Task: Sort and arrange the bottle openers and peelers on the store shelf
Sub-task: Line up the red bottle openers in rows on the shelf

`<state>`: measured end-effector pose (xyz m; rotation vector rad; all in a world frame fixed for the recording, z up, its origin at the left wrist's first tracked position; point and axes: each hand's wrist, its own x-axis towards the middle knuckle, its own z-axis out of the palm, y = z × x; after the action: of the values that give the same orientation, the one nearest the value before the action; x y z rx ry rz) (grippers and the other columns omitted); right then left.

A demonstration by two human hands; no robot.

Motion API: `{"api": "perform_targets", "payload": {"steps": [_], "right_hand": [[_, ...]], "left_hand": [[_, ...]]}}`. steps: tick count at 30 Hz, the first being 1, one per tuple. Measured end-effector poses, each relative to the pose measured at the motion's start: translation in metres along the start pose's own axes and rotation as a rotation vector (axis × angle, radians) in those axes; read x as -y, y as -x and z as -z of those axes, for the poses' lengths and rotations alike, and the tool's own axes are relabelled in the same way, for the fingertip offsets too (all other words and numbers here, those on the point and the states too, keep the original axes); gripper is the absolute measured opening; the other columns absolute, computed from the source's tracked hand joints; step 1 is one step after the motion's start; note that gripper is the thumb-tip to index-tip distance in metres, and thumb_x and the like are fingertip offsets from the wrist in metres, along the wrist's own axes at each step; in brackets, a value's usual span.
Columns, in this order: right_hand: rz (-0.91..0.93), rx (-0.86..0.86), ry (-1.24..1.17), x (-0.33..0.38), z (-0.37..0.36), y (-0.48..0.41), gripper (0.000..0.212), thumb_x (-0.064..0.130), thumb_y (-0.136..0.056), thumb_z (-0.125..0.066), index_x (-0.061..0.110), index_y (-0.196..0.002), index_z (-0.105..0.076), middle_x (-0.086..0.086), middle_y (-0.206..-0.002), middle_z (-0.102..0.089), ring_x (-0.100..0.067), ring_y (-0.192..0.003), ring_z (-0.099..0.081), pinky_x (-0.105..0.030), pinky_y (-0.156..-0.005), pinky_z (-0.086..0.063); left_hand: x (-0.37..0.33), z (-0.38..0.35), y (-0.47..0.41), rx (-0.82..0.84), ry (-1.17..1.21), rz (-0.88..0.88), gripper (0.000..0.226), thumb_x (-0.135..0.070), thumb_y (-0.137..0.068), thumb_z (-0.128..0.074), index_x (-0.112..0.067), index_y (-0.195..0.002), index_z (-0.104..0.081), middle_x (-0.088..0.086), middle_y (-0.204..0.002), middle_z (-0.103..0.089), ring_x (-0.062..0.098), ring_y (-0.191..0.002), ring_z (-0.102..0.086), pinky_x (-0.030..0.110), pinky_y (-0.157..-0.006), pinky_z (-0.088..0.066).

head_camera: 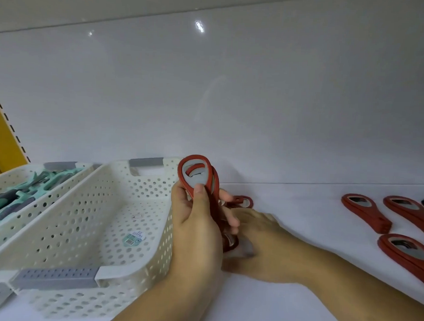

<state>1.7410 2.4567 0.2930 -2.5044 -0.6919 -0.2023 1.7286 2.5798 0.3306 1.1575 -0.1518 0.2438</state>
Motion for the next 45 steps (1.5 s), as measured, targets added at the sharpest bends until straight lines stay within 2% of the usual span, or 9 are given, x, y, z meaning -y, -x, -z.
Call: {"api": "perform_targets", "payload": {"steps": [8, 14, 20, 23, 27, 32, 35, 42, 45], "right_hand": [[-0.005, -0.16, -0.185, -0.017, -0.007, -0.003, 0.025, 0.046, -0.08, -0.051, 0.035, -0.095, -0.067, 0.021, -0.103, -0.06, -0.004, -0.104, -0.055, -0.029, -0.09, -0.047], [-0.333, -0.822, -0.322, -0.028, 0.016, 0.001, 0.023, 0.021, -0.096, -0.044, 0.027, -0.074, -0.049, 0.005, -0.067, -0.056, -0.018, -0.065, -0.054, -0.037, -0.065, -0.046], [-0.452, -0.223, -0.149, -0.026, 0.01, 0.006, 0.022, 0.048, -0.077, -0.067, 0.037, -0.096, -0.065, 0.014, -0.1, -0.056, -0.002, -0.092, -0.054, -0.028, -0.087, -0.048], [-0.51, -0.203, 0.059, -0.023, 0.013, 0.003, 0.041, 0.059, -0.076, -0.063, 0.033, -0.109, -0.061, 0.013, -0.112, -0.048, -0.008, -0.11, -0.042, -0.027, -0.098, -0.037], [-0.575, -0.257, 0.035, -0.022, 0.016, 0.006, 0.02, 0.044, -0.088, -0.057, 0.027, -0.091, -0.047, 0.009, -0.092, -0.054, -0.016, -0.09, -0.05, -0.029, -0.075, -0.041], [-0.638, -0.652, -0.704, -0.021, 0.024, 0.0, 0.02, 0.015, -0.093, -0.056, 0.013, -0.074, -0.059, 0.004, -0.056, -0.052, -0.015, -0.054, -0.043, -0.024, -0.049, -0.035], [-0.575, -0.533, -1.117, -0.014, 0.031, 0.003, 0.01, 0.007, -0.089, -0.059, 0.009, -0.08, -0.062, 0.003, -0.052, -0.047, -0.007, -0.041, -0.033, -0.017, -0.038, -0.023], [-0.591, -0.392, -1.149, -0.011, 0.032, 0.005, 0.027, 0.006, -0.082, -0.067, 0.017, -0.105, -0.058, 0.003, -0.07, -0.066, -0.008, -0.052, -0.059, -0.017, -0.048, -0.037], [-0.574, -0.413, -1.291, -0.013, 0.034, 0.004, 0.016, 0.003, -0.086, -0.055, 0.012, -0.099, -0.056, -0.006, -0.072, -0.07, -0.018, -0.059, -0.056, -0.025, -0.058, -0.03]], "left_hand": [[-0.001, -0.004, -0.001, 0.007, 0.073, 0.118, 0.027, -0.014, -0.103, -0.033, -0.018, -0.115, -0.056, 0.006, -0.092, -0.073, 0.016, -0.062, -0.068, 0.027, -0.045, -0.053], [0.004, -0.003, -0.008, -0.061, 0.142, 0.19, 0.034, -0.004, -0.099, -0.041, -0.03, -0.113, -0.058, 0.011, -0.109, -0.068, 0.017, -0.092, -0.068, 0.024, -0.075, -0.055], [0.008, -0.002, -0.01, 0.007, 0.18, 0.252, 0.036, 0.003, -0.096, -0.039, -0.023, -0.117, -0.053, 0.016, -0.086, -0.063, 0.026, -0.073, -0.063, 0.035, -0.067, -0.056], [0.008, -0.002, -0.008, 0.05, 0.182, 0.328, 0.054, 0.014, -0.085, -0.031, -0.029, -0.109, -0.053, 0.009, -0.069, -0.061, 0.021, -0.055, -0.051, 0.026, -0.045, -0.043], [0.005, -0.002, -0.004, 0.034, 0.168, 0.403, 0.058, 0.011, -0.081, -0.031, -0.033, -0.111, -0.055, 0.003, -0.056, -0.056, 0.017, -0.047, -0.042, 0.023, -0.044, -0.035], [0.011, 0.0, -0.004, 0.028, 0.187, 0.568, 0.017, -0.019, -0.094, -0.049, -0.016, -0.103, -0.064, 0.01, -0.065, -0.056, 0.023, -0.049, -0.054, 0.034, -0.052, -0.056], [0.011, -0.001, -0.001, 0.064, 0.221, 0.734, 0.032, -0.036, -0.091, -0.054, -0.006, -0.089, -0.066, 0.013, -0.069, -0.053, 0.029, -0.051, -0.059, 0.041, -0.056, -0.058], [0.008, -0.01, -0.004, 0.328, 0.271, 0.805, 0.064, -0.022, -0.099, -0.035, 0.005, -0.053, -0.069, 0.015, -0.049, -0.064, 0.016, -0.036, -0.06, 0.019, -0.036, -0.048], [0.012, -0.009, -0.005, 0.374, 0.194, 0.909, 0.04, -0.007, -0.093, -0.038, 0.009, -0.079, -0.072, 0.021, -0.06, -0.067, 0.017, -0.039, -0.061, 0.02, -0.035, -0.046]]}}
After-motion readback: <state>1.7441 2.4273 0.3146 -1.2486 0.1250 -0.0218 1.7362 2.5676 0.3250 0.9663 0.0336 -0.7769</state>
